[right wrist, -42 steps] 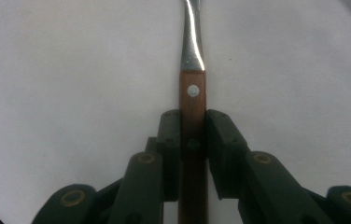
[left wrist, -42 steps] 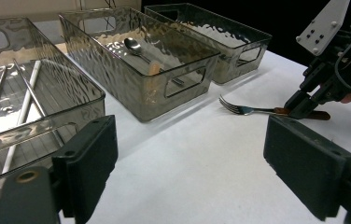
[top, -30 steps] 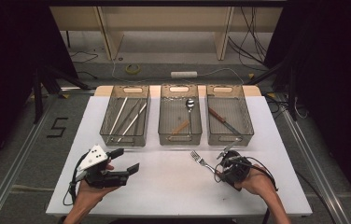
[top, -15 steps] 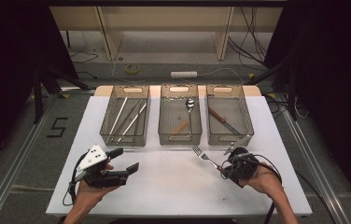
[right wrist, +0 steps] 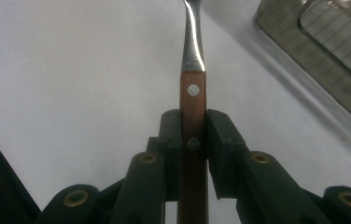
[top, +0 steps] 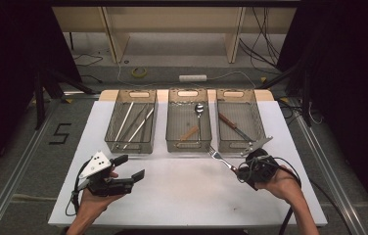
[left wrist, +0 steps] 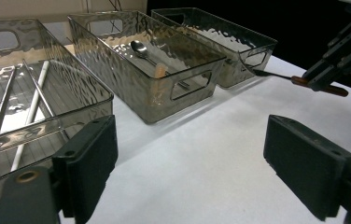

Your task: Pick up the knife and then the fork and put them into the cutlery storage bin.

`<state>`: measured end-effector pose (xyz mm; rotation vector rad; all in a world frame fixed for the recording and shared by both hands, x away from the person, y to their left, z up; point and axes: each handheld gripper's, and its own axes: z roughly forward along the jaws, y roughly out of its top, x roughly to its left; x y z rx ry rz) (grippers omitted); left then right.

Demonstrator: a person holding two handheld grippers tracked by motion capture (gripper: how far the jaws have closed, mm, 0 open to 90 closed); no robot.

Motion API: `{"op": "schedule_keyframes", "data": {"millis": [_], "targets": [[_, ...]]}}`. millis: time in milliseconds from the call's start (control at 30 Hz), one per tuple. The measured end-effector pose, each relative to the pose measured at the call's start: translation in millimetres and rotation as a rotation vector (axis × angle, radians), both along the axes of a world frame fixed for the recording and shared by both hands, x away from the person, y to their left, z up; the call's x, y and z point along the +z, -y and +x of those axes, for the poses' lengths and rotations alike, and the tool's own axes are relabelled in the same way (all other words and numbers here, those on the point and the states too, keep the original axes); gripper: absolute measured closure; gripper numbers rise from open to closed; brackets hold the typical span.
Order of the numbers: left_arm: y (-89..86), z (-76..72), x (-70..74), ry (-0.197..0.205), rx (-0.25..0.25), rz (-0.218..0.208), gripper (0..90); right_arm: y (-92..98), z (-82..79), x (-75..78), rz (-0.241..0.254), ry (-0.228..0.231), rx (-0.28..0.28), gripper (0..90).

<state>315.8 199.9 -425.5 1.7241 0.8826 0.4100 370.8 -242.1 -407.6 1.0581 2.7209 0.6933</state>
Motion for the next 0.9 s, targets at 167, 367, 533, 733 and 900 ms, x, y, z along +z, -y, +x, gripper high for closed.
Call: {"op": "schedule_keyframes", "data": {"millis": [167,367,533,733,900], "targets": [[-0.5,0.2,-0.1,-0.002,0.003,-0.001,17.1,2.3,6.5,8.0,0.011,0.019,-0.013,77.4],[-1.2,0.4,0.0,-0.002,0.004,-0.003,17.1,5.9,16.6,18.5,0.035,0.048,-0.024,77.4],[-1.2,0.4,0.2,0.001,0.006,-0.007,17.1,7.6,27.7,30.0,0.051,0.074,-0.046,77.4],[-1.9,0.6,0.4,0.001,0.007,-0.01,17.1,10.3,46.9,42.2,0.062,0.097,-0.086,77.4],[-2.0,0.7,0.3,-0.002,0.007,-0.013,17.1,11.4,61.5,49.2,0.067,0.106,-0.114,77.4]]}}
